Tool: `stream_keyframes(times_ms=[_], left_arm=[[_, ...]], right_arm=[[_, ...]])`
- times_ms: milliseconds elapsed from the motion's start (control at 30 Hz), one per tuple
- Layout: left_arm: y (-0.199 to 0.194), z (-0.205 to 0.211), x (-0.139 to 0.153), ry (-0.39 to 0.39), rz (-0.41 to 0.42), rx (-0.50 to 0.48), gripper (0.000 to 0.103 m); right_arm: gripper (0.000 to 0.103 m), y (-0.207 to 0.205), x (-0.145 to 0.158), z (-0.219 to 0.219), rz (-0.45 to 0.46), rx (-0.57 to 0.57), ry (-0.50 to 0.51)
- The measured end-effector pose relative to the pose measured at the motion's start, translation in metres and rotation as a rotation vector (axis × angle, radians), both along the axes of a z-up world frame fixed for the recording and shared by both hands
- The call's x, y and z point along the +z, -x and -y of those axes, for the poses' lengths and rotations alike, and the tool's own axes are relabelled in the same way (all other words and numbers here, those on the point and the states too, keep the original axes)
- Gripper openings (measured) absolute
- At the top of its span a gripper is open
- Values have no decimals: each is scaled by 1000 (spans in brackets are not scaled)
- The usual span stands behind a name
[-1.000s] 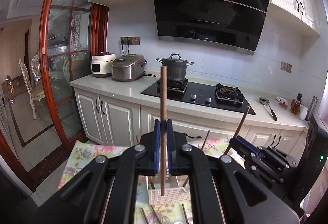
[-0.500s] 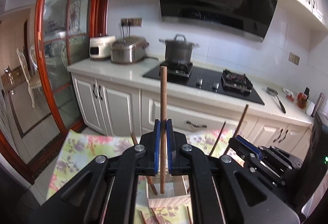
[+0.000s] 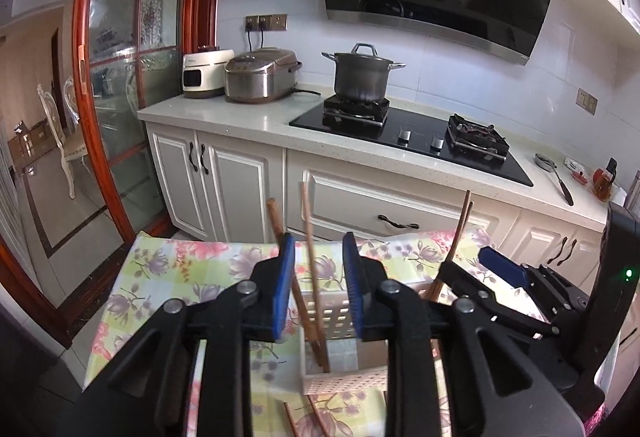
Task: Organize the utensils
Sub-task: 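Lower both chopsticks into the white basket and open both tools, then move both open tools back down to the remaining chopsticks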
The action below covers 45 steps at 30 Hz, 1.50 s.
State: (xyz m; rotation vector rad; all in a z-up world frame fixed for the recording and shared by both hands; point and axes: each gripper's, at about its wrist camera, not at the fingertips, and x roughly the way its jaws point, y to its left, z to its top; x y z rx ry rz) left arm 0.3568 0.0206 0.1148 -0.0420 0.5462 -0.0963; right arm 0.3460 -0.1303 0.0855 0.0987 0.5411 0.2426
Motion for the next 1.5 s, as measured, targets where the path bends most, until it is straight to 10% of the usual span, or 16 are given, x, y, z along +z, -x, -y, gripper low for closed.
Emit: stream_keyframes(times_ms=[167,533,1033,1500], left_arm=[[29,-7,-2,-5,58,38,60],[94,-19,-53,-64,101,138,98],[126,-32,-159,-61,-93,195,98],[120,-31,-195,-43,-182,181,97]], right_arm=[[52,19,-2,10,27,-6,0],[51,65,-39,30,8,-28,-18],[48,91,-140,50,-214,-81,-48],[35,82,-160,27,-304,-17,41]])
